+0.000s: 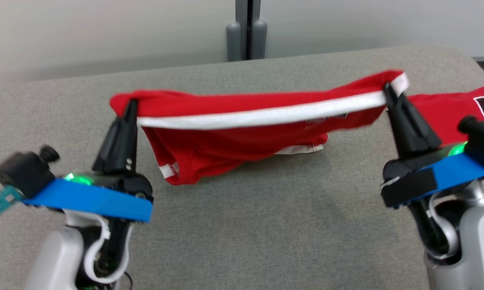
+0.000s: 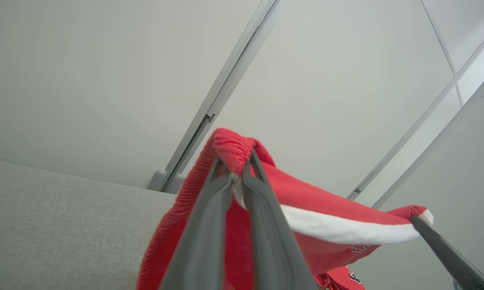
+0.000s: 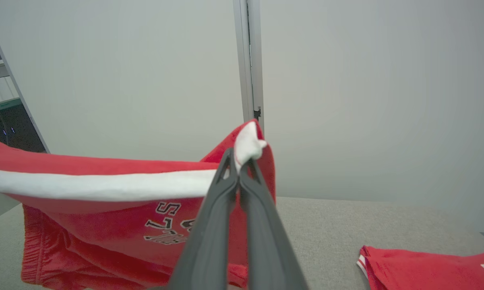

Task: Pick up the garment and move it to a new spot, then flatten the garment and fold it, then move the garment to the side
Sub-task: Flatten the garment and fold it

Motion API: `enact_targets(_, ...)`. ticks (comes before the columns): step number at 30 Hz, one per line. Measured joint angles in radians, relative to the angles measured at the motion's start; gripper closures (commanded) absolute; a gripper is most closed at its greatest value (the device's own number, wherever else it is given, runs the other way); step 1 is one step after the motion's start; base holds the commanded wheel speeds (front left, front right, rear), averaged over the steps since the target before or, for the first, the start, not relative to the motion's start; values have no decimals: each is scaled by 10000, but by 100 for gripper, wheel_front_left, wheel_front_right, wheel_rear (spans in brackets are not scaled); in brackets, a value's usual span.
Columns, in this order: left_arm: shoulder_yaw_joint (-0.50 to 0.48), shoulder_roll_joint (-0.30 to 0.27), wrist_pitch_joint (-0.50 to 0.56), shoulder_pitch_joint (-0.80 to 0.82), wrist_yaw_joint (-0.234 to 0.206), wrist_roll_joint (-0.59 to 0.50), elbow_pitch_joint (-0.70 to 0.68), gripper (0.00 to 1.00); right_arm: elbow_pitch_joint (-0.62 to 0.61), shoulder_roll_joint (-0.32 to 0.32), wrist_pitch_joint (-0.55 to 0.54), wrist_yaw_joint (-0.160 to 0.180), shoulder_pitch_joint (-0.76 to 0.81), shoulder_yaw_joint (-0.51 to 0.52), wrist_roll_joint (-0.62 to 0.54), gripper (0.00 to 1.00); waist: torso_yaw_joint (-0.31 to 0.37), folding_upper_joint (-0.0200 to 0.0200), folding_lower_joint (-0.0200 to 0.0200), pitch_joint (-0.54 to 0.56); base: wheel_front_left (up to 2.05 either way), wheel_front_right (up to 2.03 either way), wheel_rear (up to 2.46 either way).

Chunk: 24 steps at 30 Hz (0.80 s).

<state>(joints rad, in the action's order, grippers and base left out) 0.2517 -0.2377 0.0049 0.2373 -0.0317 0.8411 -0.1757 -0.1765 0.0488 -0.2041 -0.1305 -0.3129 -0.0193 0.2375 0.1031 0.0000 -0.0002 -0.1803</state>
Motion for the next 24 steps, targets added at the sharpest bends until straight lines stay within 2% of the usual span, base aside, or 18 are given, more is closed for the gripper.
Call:
enact_targets(3, -159, -190, 872, 601, -337, 376, -719, 100, -520, 6, -401, 0, -514, 67, -46, 100, 20, 0, 0, -270, 0, 0, 0)
enact_targets(6, -345, -345, 1588, 1578, -667, 640, -755, 100, -464, 33, -439, 0, -1624, -48, 142, 100, 56, 0, 1, -697, 0, 0, 0)
enact_targets(11, -694, -380, 1990, 3756, -920, 715, 259, 100, 1233, 556, 84, 0, -3887, -485, 550, 100, 91, 0, 3, -1740, 0, 0, 0)
enact_targets(15, -792, -823, 1785, 5676, -882, -48, 1187, 100, 2744, 1018, 1035, -2, -6219, -1045, 474, 100, 155, 0, 4, -2607, 0, 0, 0)
enact_targets(20, -805, -731, 1097, 7704, -596, -523, 1998, 100, 4046, 1501, 2468, -4, -8581, -1313, -165, 100, 13, 0, 6, -3266, 0, 0, 0)
enact_targets(24, -550, -907, 514, 8658, -59, -1127, 2506, 100, 4719, 1501, 3488, -4, -9679, -1185, -408, 100, -20, 0, 6, -3501, 0, 0, 0)
